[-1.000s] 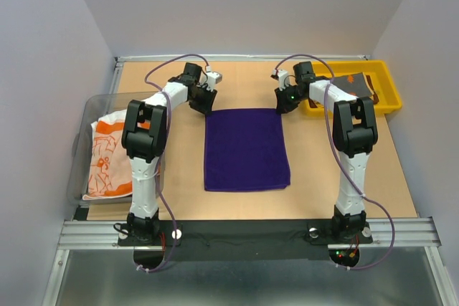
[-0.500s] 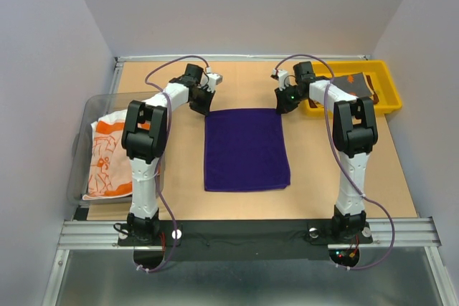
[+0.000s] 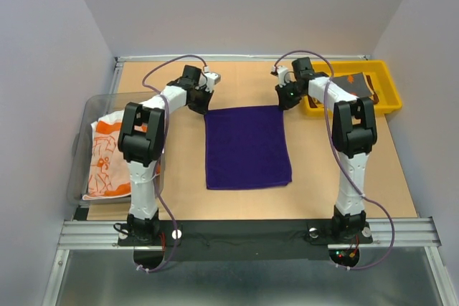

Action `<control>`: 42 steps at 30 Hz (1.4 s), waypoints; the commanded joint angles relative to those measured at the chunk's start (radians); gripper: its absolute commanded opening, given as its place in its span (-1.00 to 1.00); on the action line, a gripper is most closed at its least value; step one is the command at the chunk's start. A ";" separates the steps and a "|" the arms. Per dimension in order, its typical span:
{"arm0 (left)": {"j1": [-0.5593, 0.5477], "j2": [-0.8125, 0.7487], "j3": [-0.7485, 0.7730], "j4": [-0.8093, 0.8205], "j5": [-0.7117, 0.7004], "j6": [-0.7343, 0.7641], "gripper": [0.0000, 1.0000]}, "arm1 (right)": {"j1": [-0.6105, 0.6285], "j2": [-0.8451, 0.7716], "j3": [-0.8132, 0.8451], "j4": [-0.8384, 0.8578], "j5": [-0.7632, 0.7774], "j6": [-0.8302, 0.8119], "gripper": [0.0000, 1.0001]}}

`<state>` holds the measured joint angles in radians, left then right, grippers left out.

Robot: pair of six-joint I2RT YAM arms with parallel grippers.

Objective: Fold and stack the towels
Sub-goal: Fold the towel

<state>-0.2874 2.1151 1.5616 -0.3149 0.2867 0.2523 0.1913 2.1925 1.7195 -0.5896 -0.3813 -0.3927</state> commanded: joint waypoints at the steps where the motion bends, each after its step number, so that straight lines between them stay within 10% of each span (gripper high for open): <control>1: 0.013 -0.154 -0.069 0.103 -0.061 0.013 -1.00 | -0.003 -0.111 0.013 0.050 0.065 0.009 -0.99; 21: -0.025 -0.791 -0.396 0.393 -0.072 0.011 -1.00 | 0.000 -0.649 -0.254 0.238 -0.027 0.035 -0.99; 42: -0.256 -1.357 -0.499 0.278 -0.143 0.016 -1.00 | -0.001 -1.323 -0.560 0.228 -0.226 0.015 -0.99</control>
<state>-0.5419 0.7971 1.0542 -0.0284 0.1120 0.2771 0.1913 0.9302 1.1770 -0.3855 -0.5945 -0.3687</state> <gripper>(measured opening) 0.069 0.028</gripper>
